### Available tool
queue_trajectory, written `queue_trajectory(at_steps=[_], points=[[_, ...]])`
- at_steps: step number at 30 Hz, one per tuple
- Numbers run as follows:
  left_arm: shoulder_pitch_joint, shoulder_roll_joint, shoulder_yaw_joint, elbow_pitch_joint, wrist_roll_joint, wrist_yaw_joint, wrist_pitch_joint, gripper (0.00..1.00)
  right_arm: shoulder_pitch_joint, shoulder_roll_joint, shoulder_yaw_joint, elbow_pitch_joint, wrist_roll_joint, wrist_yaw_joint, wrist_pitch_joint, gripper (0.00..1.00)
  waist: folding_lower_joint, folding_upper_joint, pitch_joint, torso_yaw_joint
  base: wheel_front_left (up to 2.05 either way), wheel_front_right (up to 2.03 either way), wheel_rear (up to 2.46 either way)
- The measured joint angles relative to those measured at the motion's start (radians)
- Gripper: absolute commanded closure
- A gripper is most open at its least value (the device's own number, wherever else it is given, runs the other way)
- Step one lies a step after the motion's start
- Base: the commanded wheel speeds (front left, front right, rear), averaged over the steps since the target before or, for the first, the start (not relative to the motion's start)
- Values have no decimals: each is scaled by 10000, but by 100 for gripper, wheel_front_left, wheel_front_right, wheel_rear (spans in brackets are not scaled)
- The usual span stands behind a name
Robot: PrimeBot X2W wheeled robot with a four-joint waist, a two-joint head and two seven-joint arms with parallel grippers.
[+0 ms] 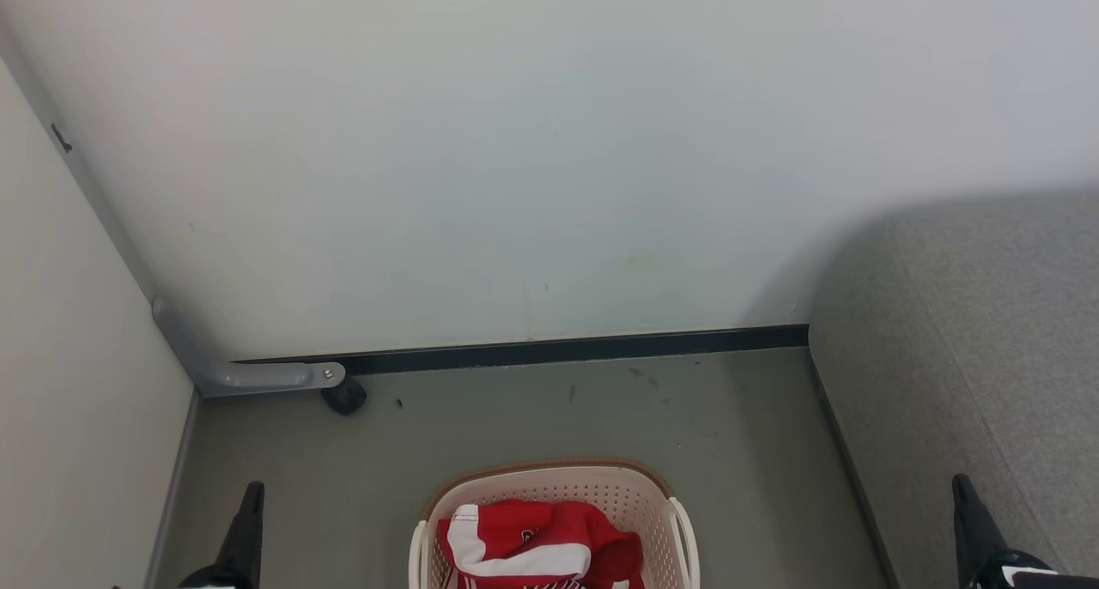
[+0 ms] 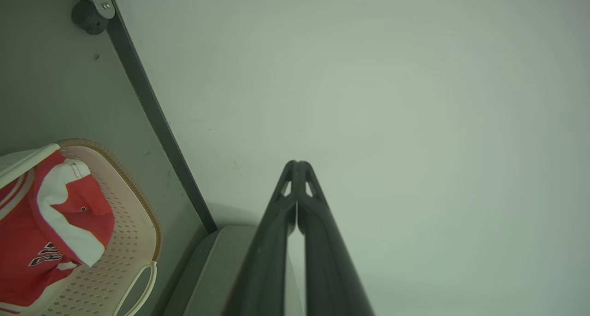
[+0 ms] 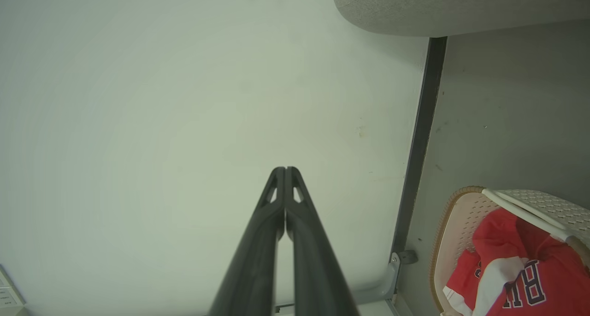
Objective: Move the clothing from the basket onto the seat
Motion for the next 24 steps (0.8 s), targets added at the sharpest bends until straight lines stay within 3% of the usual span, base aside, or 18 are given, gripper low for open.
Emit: queue_trajectory(at_steps=[24], points=[[0,0,2,0,0,0,0,100,0,0,0,0,0,0,0,100,0,0,0,0,0,0,0]])
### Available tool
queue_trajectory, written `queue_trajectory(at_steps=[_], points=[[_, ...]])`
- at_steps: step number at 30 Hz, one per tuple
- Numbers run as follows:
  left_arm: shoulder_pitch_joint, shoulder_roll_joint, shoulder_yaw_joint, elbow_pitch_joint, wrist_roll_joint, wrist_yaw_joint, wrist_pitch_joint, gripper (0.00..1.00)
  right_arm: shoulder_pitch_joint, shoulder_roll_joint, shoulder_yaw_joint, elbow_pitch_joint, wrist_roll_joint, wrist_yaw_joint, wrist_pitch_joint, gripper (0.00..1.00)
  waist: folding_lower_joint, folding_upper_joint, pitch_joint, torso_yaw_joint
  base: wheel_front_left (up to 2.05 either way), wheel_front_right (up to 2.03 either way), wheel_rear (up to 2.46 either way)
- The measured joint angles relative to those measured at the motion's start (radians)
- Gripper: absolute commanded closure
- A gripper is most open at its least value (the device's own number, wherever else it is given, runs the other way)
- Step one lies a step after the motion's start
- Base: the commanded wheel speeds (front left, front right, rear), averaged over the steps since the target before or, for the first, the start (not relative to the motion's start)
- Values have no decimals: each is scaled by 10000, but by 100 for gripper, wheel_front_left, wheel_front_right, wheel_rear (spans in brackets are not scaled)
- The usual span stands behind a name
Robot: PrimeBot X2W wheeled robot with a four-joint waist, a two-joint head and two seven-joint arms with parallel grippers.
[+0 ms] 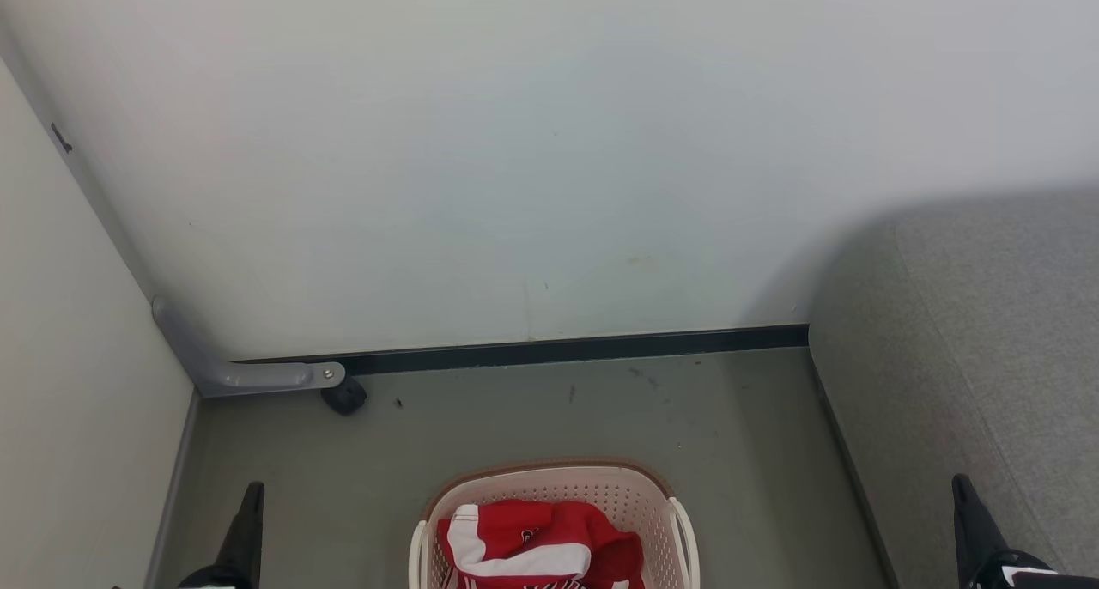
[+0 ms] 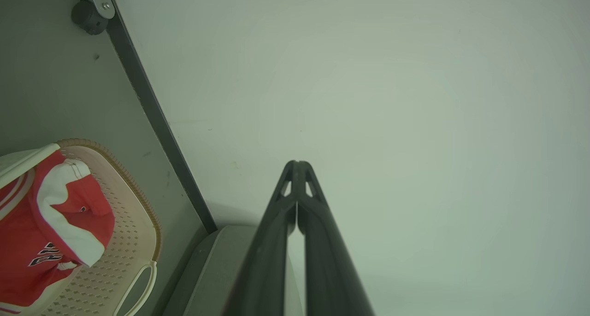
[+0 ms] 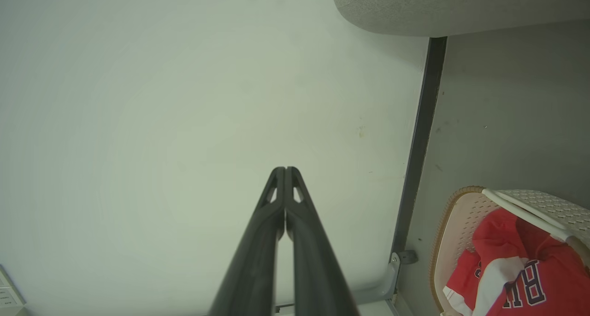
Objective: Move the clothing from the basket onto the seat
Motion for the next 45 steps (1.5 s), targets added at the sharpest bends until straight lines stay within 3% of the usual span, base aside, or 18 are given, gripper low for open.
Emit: queue_trajectory(at_steps=[45], points=[[0,0,0,0,0,0,0,100,0,0,-2,0,0,0,0,100,0,0,0,0,0,0,0]])
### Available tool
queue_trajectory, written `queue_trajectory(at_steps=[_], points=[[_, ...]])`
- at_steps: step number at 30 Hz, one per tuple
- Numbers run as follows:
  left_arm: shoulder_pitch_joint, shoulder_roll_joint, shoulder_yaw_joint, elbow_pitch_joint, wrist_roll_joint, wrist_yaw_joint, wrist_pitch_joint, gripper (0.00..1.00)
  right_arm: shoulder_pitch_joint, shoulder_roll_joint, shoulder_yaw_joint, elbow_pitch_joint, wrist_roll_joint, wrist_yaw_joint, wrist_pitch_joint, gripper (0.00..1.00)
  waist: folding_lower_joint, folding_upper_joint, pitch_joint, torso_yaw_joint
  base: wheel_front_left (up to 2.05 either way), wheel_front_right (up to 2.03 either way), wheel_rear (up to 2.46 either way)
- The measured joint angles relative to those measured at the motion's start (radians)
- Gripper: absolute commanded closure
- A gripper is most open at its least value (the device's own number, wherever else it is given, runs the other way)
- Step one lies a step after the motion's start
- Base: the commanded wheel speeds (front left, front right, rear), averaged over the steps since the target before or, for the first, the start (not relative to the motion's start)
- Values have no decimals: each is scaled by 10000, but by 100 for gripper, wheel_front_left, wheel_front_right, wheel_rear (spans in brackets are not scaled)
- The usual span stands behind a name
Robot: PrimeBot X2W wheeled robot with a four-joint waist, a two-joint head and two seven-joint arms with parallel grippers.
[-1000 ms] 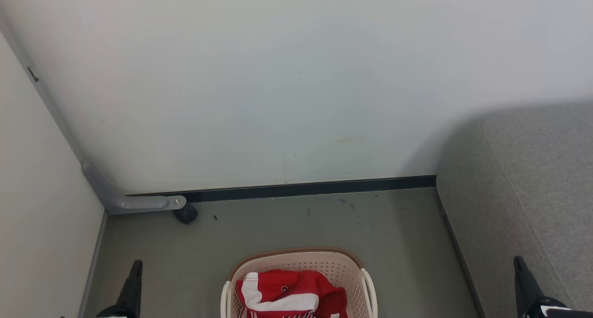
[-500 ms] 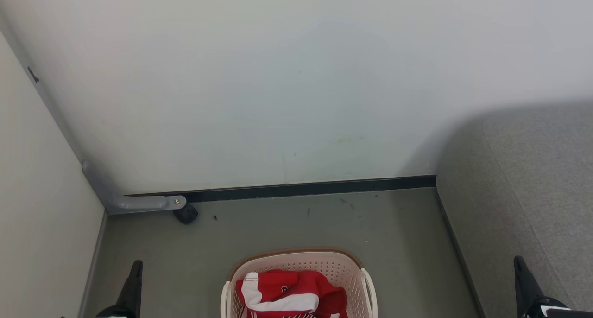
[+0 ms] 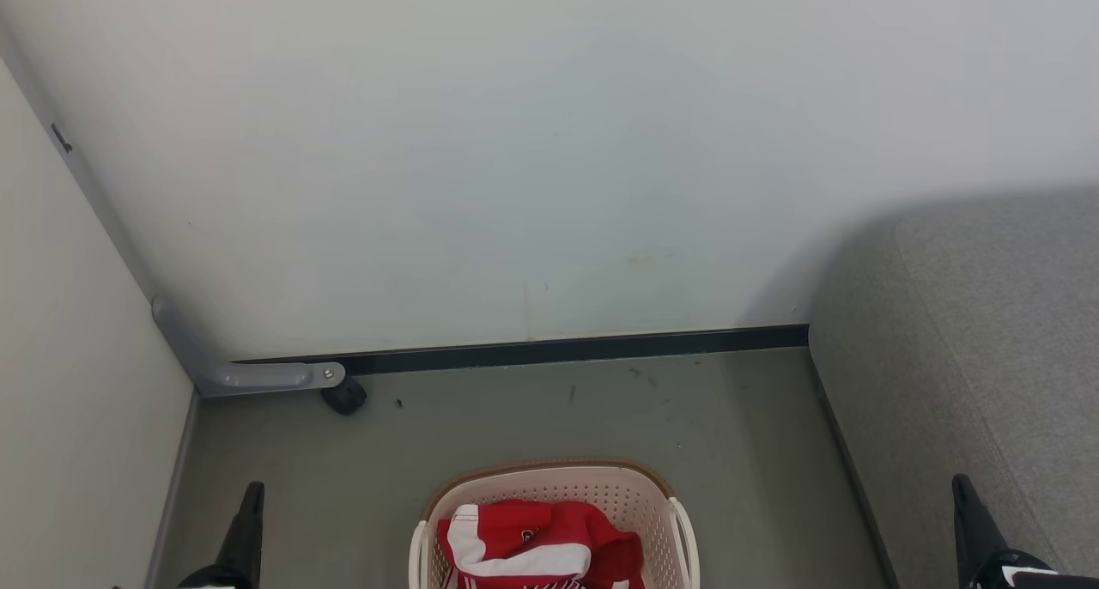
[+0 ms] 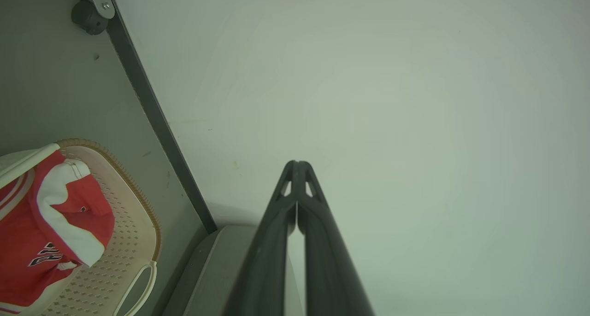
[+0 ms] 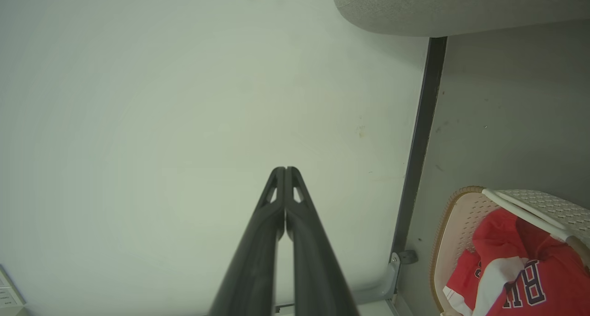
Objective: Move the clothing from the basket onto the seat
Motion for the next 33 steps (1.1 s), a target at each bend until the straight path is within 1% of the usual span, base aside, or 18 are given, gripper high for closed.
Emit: queue_trajectory(at_steps=[29,30,33], points=[[0,-2,0,0,0,0,2,100,0,0,0,-2,0,0,0,100,0,0,0,0,0,0,0],[16,-4,-6,31,0,4,0,0,10,6,8,35,-2,-2,-2,0,0,0,0,0,0,0,0],[264,-84,-23,313,2,8,0,0,221,94,29,311,-2,-17,-4,0,0,0,0,0,0,0,0]])
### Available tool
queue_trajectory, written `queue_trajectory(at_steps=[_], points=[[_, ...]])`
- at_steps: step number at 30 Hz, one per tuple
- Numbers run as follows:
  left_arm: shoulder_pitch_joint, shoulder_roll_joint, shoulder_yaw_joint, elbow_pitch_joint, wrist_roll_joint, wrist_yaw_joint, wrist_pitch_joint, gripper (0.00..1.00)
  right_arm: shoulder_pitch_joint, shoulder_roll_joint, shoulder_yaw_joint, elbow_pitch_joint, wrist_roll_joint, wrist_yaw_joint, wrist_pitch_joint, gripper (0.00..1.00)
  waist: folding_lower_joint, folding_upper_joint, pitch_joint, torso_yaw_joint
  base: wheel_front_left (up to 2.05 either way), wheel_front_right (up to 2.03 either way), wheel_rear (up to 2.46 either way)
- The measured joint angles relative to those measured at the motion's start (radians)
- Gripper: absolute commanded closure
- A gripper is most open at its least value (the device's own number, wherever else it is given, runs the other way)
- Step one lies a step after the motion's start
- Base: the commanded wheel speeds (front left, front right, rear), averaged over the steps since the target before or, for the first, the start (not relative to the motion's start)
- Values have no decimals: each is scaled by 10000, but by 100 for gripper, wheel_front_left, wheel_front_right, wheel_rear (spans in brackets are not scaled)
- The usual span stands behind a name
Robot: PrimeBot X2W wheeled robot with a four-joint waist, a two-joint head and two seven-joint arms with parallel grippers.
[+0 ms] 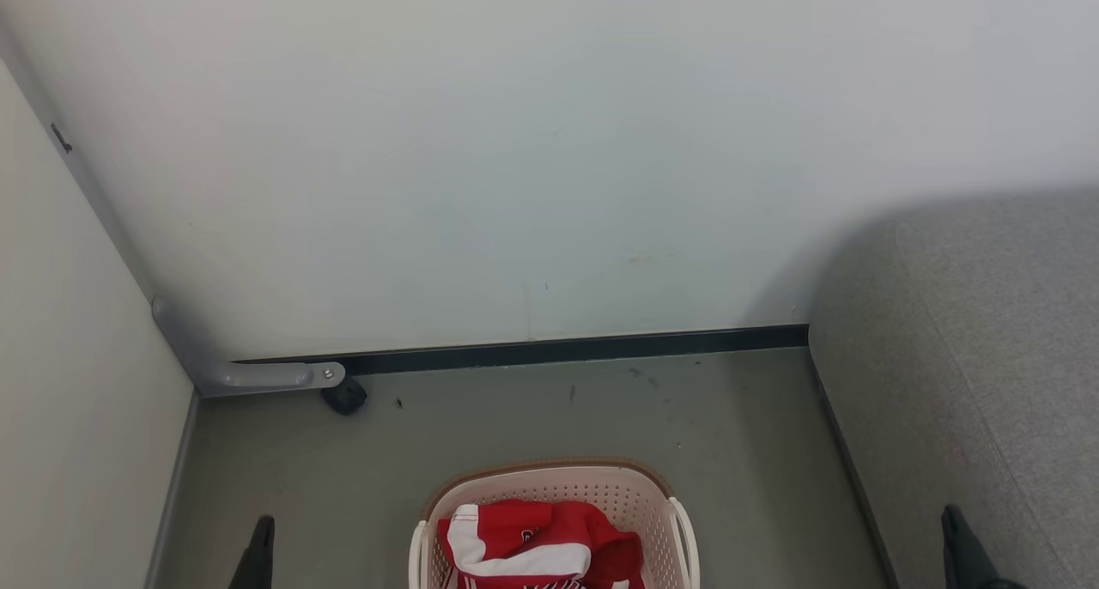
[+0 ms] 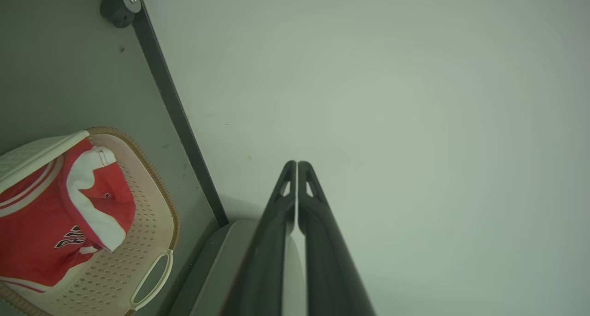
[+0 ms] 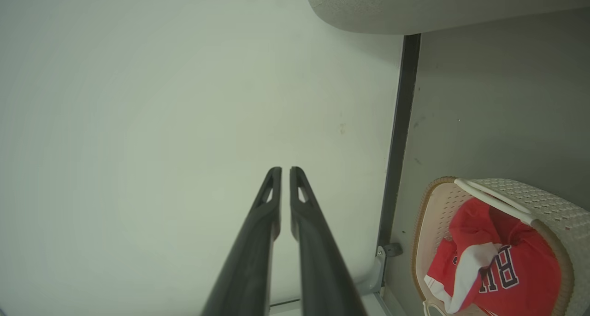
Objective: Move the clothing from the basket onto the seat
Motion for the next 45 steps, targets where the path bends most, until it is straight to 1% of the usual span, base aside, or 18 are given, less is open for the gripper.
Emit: queue_trajectory(at_steps=[4,23,30,41,45], points=[[282,-61,-10,207,0,6,-6,0,241,100,27,203,0,-33,-27,0,0,1,0,-1,0,0,0],[225,-35,-144,-330,169,4,-522,0,67,90,274,-198,-46,-31,-470,0,0,0,-3,12,0,0,0],[198,111,-355,-522,834,4,-853,0,-72,-136,685,-337,-849,-31,-782,0,0,0,3,19,0,0,0],[179,428,-853,-803,2489,8,-1325,0,-266,-525,1419,-535,-1985,-31,-1143,0,0,0,16,25,0,0,0],[151,512,-1003,-888,3047,82,-1467,0,-336,-759,1737,-520,-2685,-31,-1342,0,0,0,21,31,0,0,0]])
